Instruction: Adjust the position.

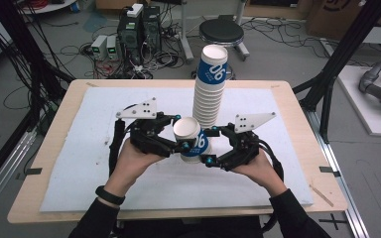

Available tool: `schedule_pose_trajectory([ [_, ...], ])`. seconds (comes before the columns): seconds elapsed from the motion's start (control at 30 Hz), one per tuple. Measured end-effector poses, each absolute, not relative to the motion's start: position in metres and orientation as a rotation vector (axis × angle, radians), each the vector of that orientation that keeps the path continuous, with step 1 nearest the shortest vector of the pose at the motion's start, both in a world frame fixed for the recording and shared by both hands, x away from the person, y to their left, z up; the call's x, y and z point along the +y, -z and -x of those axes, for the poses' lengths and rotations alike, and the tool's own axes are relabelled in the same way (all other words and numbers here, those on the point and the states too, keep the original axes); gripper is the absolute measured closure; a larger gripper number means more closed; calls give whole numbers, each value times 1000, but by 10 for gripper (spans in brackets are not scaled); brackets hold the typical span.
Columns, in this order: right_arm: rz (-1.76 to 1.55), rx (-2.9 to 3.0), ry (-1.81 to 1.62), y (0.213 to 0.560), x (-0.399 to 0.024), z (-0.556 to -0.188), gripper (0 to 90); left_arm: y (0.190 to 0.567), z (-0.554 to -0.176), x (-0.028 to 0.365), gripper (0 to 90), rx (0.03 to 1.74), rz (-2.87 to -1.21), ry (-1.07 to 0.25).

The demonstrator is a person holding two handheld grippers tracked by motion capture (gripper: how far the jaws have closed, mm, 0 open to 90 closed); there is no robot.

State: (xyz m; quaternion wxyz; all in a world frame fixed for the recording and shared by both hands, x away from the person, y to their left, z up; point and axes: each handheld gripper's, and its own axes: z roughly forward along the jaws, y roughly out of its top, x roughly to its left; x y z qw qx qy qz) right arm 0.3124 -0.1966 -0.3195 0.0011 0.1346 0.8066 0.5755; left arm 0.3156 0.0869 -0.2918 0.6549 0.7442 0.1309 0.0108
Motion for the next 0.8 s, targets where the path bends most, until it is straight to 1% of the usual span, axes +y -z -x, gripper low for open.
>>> schedule_pose_trajectory([
  [0.07,-420,2506,-1822,319,-196,-312,140,293,-315,88,286,300,-1647,-26],
  [0.23,-431,2501,-1814,321,-191,-311,141,293,-314,86,287,293,-1611,-18],
  [0.47,-411,2499,-1826,322,-188,-311,143,294,-312,81,286,279,-1615,-21],
  [0.53,-417,2501,-1826,322,-188,-311,164,296,-312,79,286,275,-1616,-22],
  [0.8,-388,2507,-1813,322,-191,-310,200,296,-312,79,285,275,-1612,-15],
])
